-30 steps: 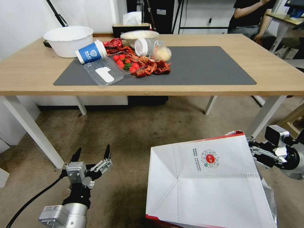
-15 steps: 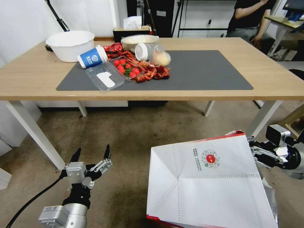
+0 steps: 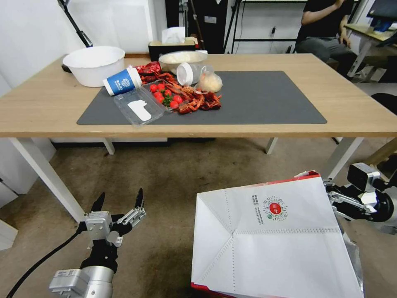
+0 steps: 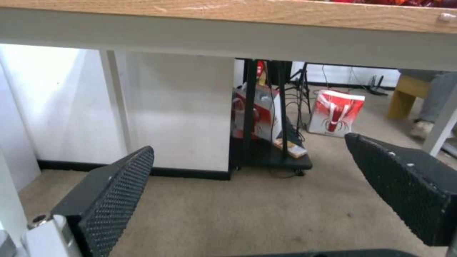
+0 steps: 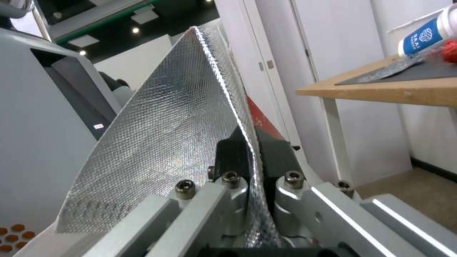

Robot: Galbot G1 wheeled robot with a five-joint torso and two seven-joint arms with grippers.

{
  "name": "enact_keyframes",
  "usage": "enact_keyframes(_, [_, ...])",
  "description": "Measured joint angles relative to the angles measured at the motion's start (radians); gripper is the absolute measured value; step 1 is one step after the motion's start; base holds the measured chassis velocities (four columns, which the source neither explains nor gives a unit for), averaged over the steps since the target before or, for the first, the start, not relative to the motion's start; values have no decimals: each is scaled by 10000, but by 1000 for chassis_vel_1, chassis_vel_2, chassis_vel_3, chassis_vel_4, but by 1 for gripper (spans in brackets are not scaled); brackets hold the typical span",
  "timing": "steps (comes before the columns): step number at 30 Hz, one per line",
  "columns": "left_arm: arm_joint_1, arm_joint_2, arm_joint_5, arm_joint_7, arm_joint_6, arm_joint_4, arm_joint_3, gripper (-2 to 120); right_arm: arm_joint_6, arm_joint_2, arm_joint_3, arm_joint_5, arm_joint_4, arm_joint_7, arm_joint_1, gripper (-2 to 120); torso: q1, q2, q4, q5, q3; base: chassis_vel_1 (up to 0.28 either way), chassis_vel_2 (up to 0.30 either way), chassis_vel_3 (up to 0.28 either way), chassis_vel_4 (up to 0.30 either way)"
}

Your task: Pick up the food delivery bag from the floor and place it on the table.

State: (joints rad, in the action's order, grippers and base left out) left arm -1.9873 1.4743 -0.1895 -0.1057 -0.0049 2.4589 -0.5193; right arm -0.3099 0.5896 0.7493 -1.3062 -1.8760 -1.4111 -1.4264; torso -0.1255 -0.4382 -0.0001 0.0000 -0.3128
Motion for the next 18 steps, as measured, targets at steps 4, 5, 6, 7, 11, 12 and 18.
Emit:
enact_keyframes(4, [-30,-8,0,-10,-16,52,-2,100,0,-1,52,0,-50,0,-29,0,-71,-199,0,0,-127,0,0,0,0])
enact_keyframes(5, [-48,-11,1,-11,-17,68,-2,100,0,-6,79,0,-70,0,-42,0,-98,-270,0,0,-172,0,0,0,0])
enact_keyframes(6, [-48,-11,1,-11,-17,68,-2,100,0,-6,79,0,-70,0,-42,0,-98,-270,0,0,-172,0,0,0,0])
enact_keyframes(7, [-79,-19,4,-11,-17,87,0,100,0,-21,128,-2,-91,0,-66,0,-133,-367,0,0,-234,0,0,0,0])
enact_keyframes(11, [-142,-31,23,-12,-29,117,11,100,0,-31,235,-17,-141,-4,-153,0,-205,-552,0,0,-350,0,0,0,0])
enact_keyframes(12, [-167,-32,29,-12,-34,124,16,100,0,-31,256,-20,-152,-6,-176,0,-222,-600,0,0,-379,0,0,0,0])
enact_keyframes(18, [-278,-28,69,-12,-51,202,33,100,0,-12,327,-31,-213,-13,-236,0,-348,-932,0,0,-586,0,0,0,0])
